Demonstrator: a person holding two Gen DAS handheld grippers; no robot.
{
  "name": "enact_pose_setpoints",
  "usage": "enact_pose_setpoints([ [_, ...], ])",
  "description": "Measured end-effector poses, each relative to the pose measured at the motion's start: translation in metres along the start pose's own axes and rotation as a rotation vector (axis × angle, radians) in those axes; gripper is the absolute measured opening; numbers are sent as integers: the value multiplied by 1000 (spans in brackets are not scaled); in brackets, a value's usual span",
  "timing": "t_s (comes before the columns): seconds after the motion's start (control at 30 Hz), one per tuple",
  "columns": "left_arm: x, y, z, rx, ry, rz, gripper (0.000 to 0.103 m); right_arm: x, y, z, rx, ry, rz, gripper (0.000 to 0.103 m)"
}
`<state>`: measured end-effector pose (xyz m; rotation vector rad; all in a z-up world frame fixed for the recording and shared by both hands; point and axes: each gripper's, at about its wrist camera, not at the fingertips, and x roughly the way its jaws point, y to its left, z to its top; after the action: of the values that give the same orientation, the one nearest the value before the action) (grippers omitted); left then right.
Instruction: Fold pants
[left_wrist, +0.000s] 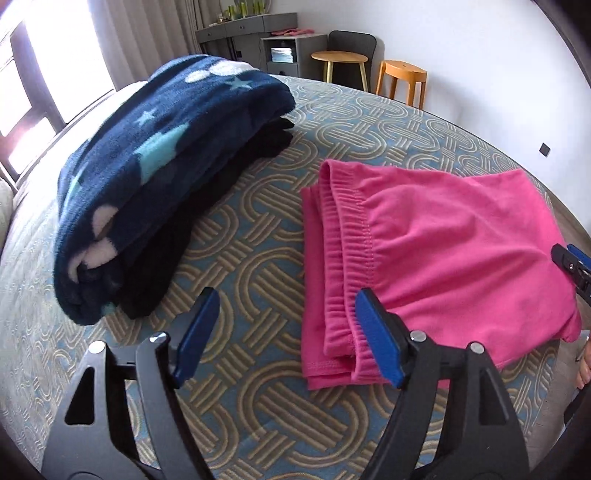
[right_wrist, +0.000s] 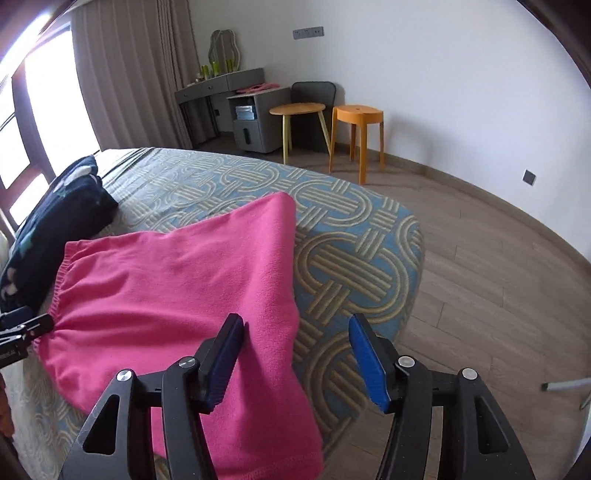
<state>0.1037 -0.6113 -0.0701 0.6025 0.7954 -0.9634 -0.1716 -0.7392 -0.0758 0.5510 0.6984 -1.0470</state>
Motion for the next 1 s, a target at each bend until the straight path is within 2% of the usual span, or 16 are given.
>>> enact_pose_setpoints([
  [0.07,-11,2,2,8,-24,-3,77,-14,-6,-3,27,-23,3,60],
  [0.17,-45,4,-7,11,-68,-43,77,-49,-3,-11,16,-77,59,60],
  [0.33,-106,4,-28,-9,-120,-55,77,-117,30,-40,-39,-181,136,60],
  [0.43,-143,2,-42,-17,-152,-72,78,-147,46,-60,-36,-200,158,60],
  [0.53,-177,2,-61,-22,-192,-81,82,-173,58,-80,-39,-209,135,60],
  [0.67,-217,8,-97,-40,-269,-51,82,-202,65,-98,-56,-207,119,60],
  [0.8,-242,17,-126,-81,-272,-88,83,-228,65,-106,-75,-193,115,60],
  [1.0,-275,16,-149,-69,-297,-70,83,-267,67,-113,-87,-207,95,60],
])
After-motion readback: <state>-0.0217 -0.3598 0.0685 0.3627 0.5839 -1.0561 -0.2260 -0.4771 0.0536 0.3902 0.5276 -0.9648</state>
